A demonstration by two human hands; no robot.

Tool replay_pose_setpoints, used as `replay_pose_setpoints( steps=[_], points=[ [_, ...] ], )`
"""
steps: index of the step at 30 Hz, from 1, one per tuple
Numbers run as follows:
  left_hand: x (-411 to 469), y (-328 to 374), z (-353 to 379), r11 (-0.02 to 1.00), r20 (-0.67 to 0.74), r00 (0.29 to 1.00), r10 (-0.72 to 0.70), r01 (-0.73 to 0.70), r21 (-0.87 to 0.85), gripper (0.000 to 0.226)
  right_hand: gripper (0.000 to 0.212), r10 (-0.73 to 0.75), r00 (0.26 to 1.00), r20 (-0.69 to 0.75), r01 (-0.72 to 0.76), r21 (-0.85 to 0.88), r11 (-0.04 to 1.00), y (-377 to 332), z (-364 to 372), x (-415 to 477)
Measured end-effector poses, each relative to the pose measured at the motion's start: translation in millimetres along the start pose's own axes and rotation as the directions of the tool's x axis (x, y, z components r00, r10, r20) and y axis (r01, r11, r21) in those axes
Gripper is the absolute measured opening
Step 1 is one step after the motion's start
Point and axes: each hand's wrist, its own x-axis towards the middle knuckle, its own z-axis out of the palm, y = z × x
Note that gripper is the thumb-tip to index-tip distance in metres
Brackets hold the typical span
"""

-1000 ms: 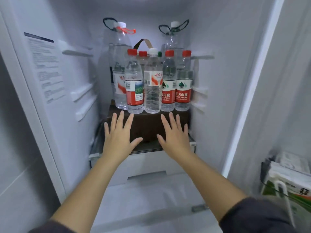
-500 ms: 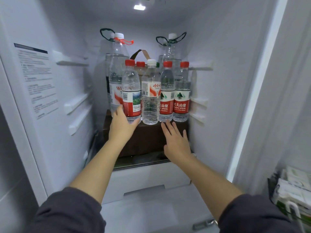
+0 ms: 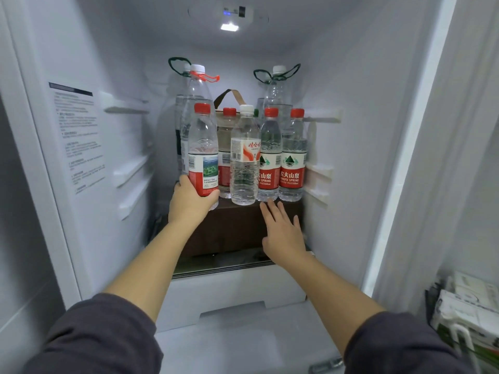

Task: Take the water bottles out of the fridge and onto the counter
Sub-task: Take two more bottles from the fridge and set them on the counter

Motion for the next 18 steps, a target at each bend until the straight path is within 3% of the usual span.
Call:
replay_pose_setpoints(
  steps=[4,7,10,12,18],
  points=[
    [-2,-2,-9,1.000,0.076,0.997,0.017,-0.018,0.012,0.066,0.081,0.031,1.000,-0.002,-0.031,0.069,0.997,-8,-5,1],
    [-1,0,-12,1.000,0.094,0.996,0.009,-0.010,0.020,0.067,0.066,0.081,0.983,-0.163,-0.035,0.264,0.964,-20,-12,5],
    [-1,0,-13,1.000,0.101,0.995,0.003,-0.004,0.016,0.069,0.061,0.211,0.953,-0.218,-0.039,0.603,0.796,-39,-28,21],
    [0,0,-14,1.000,0.113,0.994,-0.002,0.000,0.019,0.071,0.062,0.289,0.938,-0.189,-0.058,0.740,0.670,-51,-37,34],
    [1,-5,-19,0.999,0.094,0.995,-0.025,0.022,0.027,0.071,0.076,0.404,0.905,-0.134,-0.162,0.769,0.618,-67,-34,48]
  ],
)
